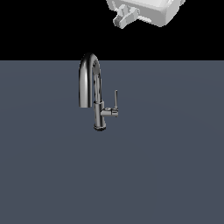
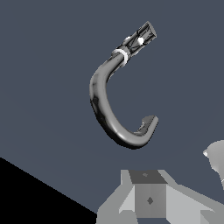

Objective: Turn on the faucet by rotating a designated handle.

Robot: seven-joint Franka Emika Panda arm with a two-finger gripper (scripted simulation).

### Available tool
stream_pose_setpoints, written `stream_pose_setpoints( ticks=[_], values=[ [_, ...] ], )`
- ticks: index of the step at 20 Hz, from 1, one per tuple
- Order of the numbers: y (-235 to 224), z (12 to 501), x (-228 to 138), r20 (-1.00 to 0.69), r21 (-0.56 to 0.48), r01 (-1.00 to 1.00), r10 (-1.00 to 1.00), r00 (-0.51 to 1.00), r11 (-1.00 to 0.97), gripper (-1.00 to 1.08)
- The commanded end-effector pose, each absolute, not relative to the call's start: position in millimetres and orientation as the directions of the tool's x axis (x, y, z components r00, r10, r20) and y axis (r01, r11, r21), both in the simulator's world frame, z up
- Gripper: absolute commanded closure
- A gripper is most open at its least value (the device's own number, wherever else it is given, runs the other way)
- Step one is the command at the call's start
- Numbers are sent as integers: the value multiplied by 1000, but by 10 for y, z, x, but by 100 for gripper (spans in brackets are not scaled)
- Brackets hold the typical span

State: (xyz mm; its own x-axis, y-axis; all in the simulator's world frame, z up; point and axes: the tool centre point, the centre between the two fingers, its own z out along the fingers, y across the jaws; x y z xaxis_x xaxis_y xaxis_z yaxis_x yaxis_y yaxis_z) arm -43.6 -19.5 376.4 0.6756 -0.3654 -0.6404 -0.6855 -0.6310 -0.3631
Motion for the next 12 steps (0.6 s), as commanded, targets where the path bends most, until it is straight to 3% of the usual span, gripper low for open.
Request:
stream_pose_setpoints(
  ticks=[1,12],
  values=[
    [-222,3631,-310,-687,-362,-729,-362,630,-580,108],
    [-316,2914,171,-874,-297,-900,-289,391,-319,108]
  ],
)
